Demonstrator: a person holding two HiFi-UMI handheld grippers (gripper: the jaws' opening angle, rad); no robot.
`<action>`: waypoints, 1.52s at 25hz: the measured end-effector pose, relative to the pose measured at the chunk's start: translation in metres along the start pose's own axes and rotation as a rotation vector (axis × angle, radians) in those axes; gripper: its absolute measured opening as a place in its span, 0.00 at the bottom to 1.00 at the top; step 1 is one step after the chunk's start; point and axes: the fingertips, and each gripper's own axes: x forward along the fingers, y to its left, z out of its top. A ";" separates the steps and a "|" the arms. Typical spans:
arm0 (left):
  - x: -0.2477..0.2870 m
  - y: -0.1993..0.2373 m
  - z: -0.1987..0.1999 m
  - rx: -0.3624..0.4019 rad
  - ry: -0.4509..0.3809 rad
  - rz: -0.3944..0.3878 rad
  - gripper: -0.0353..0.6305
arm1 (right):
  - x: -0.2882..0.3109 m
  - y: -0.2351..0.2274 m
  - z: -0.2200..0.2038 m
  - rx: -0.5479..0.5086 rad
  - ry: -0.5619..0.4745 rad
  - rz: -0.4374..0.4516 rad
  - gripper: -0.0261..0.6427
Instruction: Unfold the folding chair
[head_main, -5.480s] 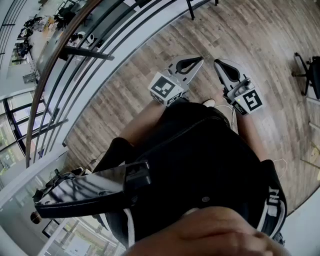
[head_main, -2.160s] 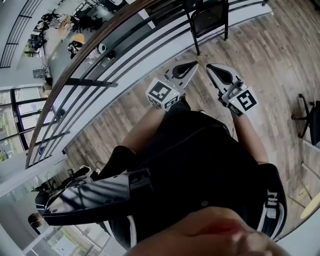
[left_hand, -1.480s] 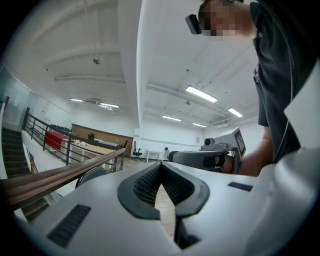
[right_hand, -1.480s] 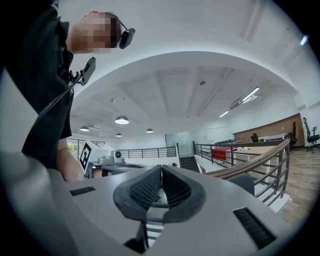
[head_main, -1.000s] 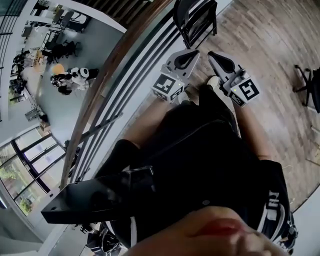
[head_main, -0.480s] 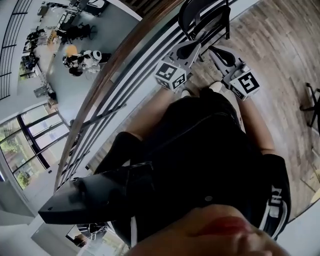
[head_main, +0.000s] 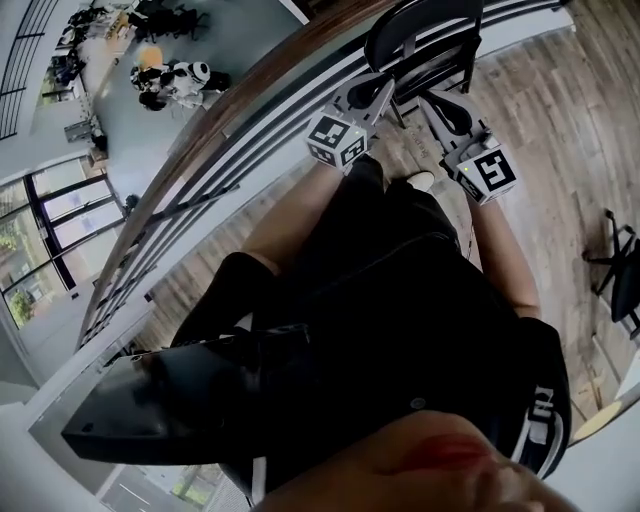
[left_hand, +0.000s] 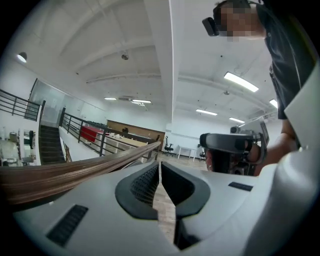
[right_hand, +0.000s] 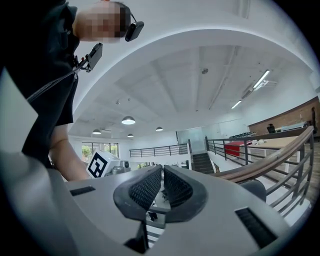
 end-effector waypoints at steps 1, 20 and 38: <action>0.001 0.009 -0.006 0.007 0.012 0.012 0.06 | 0.004 -0.003 -0.001 0.005 -0.001 -0.005 0.05; 0.062 0.163 -0.125 0.007 0.196 -0.036 0.37 | 0.057 -0.035 -0.044 0.116 0.124 -0.279 0.05; 0.122 0.168 -0.145 -0.009 0.250 -0.097 0.22 | 0.027 -0.083 -0.099 0.322 0.097 -0.611 0.05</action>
